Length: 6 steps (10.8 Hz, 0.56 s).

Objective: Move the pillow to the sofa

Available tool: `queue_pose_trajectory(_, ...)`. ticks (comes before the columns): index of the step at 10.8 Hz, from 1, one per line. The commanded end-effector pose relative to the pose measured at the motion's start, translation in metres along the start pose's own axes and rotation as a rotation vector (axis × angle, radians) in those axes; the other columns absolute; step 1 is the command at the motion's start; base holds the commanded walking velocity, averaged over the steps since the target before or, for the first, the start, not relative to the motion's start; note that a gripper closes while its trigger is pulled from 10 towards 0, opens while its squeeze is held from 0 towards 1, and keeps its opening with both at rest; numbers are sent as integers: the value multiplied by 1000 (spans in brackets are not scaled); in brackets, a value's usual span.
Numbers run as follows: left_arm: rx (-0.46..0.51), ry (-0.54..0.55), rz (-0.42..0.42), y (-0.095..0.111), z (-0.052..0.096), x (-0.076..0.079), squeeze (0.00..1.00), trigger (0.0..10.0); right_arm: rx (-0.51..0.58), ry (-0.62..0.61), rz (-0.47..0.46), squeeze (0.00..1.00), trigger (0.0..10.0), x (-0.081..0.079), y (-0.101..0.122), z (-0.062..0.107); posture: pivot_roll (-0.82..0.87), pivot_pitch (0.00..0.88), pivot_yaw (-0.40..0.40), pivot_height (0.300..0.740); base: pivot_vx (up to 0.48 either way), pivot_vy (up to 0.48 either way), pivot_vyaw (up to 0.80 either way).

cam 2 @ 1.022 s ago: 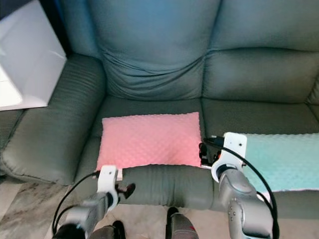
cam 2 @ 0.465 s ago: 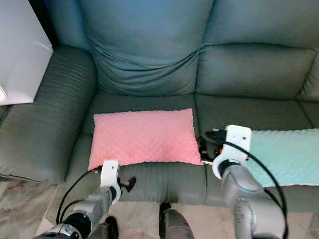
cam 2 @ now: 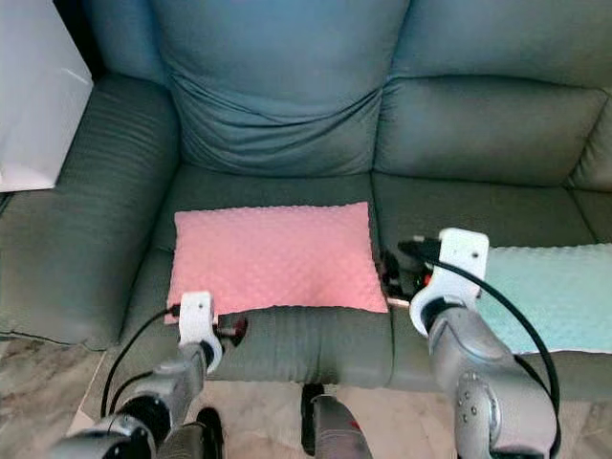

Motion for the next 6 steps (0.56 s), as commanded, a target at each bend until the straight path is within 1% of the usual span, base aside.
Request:
queue_pose_trajectory(1,-47,5,7,-14,2,0,0,10000,4,0,-3,0,10000,2,1,5,-378,370,-49,740,0,0,0)
queue_pose_trajectory(3,-73,-1,6,-15,1,1,0,10000,9,1,-3,0,10000,2,3,4,-384,366,-47,740,0,0,0)
queue_pose_trajectory(5,-102,21,5,-19,2,-2,0,10000,7,-4,0,0,10000,3,3,6,-397,370,-51,740,0,0,0)
queue_pose_trajectory(6,-96,39,29,-16,1,-6,0,10000,6,-5,2,0,10000,4,4,7,-401,377,-55,740,0,0,0)
Point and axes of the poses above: a point about 5 cm out from each wrist's last joint towards the gripper, its own z axis pointing back from the gripper into the wrist, its own y axis along the axis of the wrist's last joint, x = y × z, the point moved 2 cm from there along -z, pointing out of the wrist towards the gripper, and after that the axes turned 7 degrees about -z, right-handed, at the moved point
